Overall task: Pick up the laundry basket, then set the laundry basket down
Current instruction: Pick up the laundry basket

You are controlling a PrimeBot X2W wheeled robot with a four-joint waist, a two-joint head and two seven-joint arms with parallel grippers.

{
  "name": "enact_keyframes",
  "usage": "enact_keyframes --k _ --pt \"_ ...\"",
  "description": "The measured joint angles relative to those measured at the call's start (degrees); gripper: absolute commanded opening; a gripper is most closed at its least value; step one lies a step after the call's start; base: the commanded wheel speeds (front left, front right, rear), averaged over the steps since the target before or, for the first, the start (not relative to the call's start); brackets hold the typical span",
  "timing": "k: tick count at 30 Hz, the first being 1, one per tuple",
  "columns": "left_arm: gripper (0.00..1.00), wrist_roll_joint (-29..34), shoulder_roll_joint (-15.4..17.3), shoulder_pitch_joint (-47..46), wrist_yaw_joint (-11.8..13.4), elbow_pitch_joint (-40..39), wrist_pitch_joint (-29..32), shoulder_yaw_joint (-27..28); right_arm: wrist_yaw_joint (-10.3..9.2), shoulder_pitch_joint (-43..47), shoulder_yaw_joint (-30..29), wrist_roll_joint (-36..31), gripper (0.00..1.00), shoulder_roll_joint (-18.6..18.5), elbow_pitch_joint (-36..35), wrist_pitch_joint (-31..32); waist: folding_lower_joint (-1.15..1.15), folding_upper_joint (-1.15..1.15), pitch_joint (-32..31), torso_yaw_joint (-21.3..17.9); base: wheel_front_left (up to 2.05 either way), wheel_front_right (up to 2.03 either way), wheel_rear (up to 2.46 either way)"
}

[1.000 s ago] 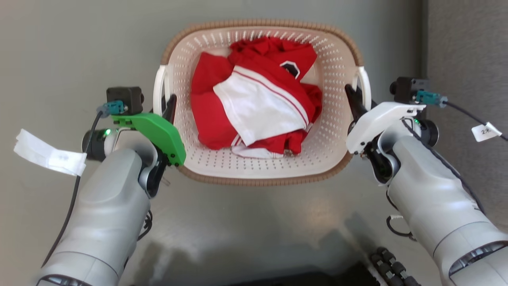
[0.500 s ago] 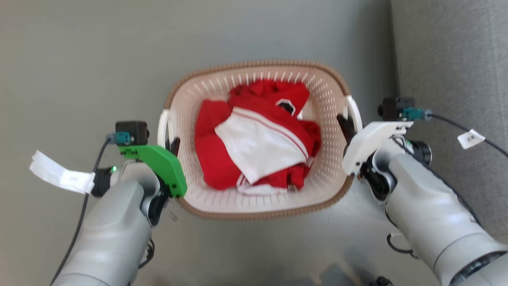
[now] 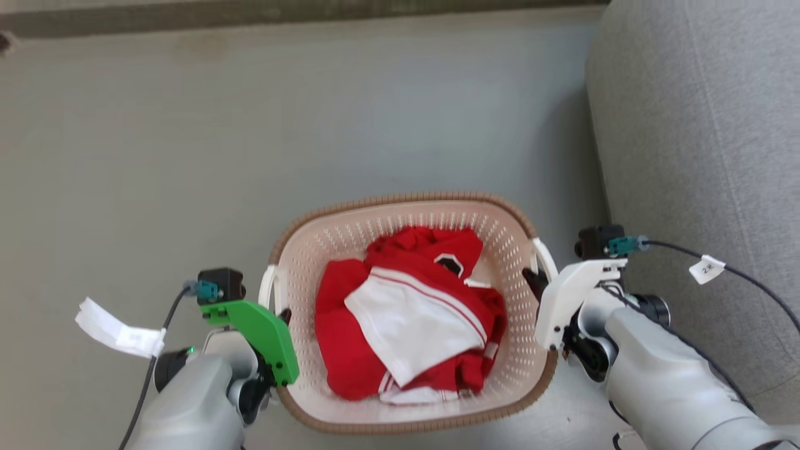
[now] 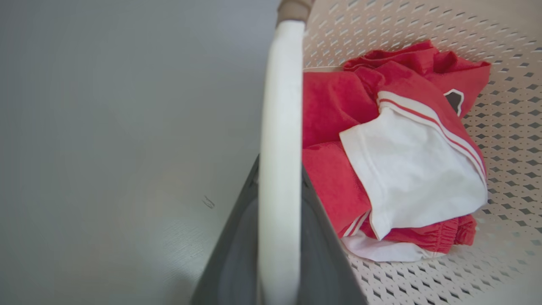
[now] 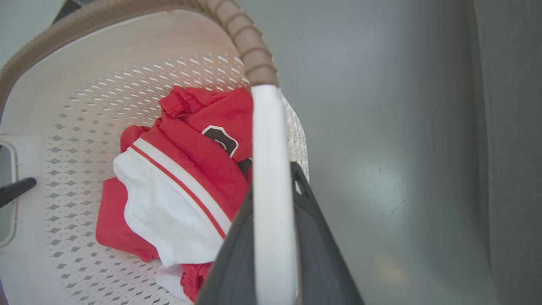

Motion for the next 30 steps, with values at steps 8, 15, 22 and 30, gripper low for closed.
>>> enact_keyframes --k 8,15,22,30 --pt "0.00 -2.38 -0.13 3.80 -0.01 0.54 3.04 -1.12 -0.37 3.37 1.42 2.19 0.00 0.11 1.00 2.63 0.00 0.00 -6.60 -0.27 0.00 0.00 0.00" --pt "0.00 -3.56 -0.38 5.27 -0.03 1.29 5.13 -1.60 -0.37 4.94 2.38 3.22 0.00 0.18 1.57 4.31 0.00 0.00 -11.42 -0.56 0.00 0.00 0.00" --pt "0.00 -3.76 -0.38 5.63 -0.03 1.30 5.83 -2.07 -0.38 5.26 2.83 4.13 0.00 0.14 1.57 5.13 0.00 0.00 -13.83 -0.70 0.00 0.00 0.00" --pt "0.00 -4.77 -0.40 6.18 -0.03 1.82 6.43 -2.70 -0.37 5.93 3.45 5.26 0.00 0.16 1.80 5.71 0.00 0.00 -14.97 -0.64 0.00 0.00 0.00"
